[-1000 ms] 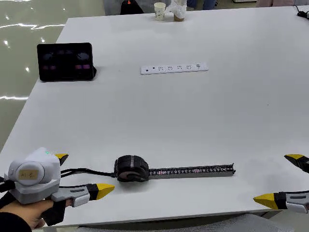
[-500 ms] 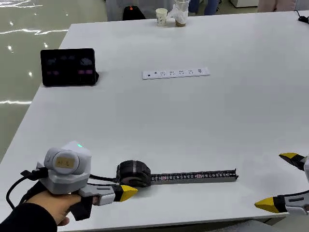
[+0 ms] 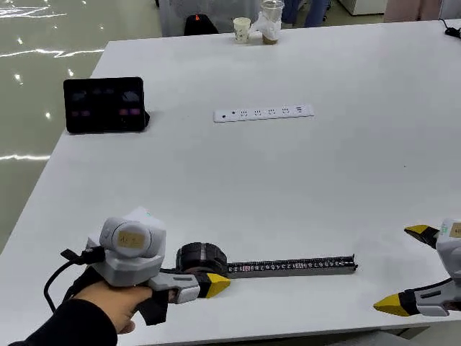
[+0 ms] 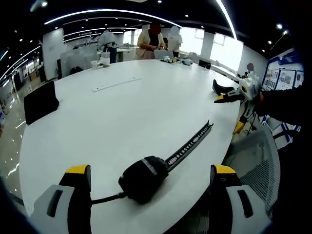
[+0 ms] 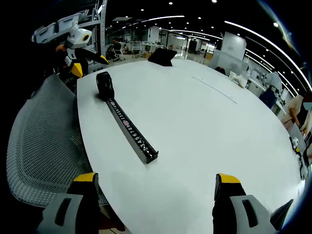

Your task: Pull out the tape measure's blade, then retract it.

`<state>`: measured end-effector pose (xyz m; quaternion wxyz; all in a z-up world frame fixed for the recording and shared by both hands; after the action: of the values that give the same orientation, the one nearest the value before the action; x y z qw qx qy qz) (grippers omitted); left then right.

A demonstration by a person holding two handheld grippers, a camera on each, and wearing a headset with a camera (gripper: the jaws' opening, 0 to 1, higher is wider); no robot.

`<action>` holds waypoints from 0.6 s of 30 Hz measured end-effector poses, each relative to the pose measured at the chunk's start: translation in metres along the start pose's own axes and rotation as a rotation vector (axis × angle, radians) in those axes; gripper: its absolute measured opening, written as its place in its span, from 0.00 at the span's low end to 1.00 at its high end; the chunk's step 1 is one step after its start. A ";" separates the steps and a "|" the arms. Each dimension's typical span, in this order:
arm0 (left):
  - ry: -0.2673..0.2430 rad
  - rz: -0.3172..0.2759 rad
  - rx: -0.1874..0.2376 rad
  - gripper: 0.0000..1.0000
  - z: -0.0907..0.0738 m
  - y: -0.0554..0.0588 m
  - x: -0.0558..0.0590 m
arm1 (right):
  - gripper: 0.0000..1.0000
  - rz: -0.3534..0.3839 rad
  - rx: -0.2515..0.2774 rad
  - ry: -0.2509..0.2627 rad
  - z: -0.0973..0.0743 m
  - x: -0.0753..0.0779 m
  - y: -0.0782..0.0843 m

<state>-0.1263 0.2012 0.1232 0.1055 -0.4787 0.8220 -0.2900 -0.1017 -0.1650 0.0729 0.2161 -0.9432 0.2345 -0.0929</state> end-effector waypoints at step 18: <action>0.053 -0.201 -0.065 0.99 0.018 -0.015 0.019 | 0.99 -0.086 -0.046 -0.031 0.013 -0.001 -0.012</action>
<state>-0.1170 0.1724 0.1190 0.0384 -0.5540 0.7813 -0.2851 -0.0938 -0.1503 0.0664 0.1939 -0.9584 0.1927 -0.0820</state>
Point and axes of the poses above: the centre of the closed fingertips' face, and the gripper's own axes: z roughly forward along the fingers, x roughly to its right, y roughly out of its underside, the point moved 6 cm from there along -z, roughly backward along the fingers, and after that the axes turned 14 degrees about -x, right-handed, at the moved point
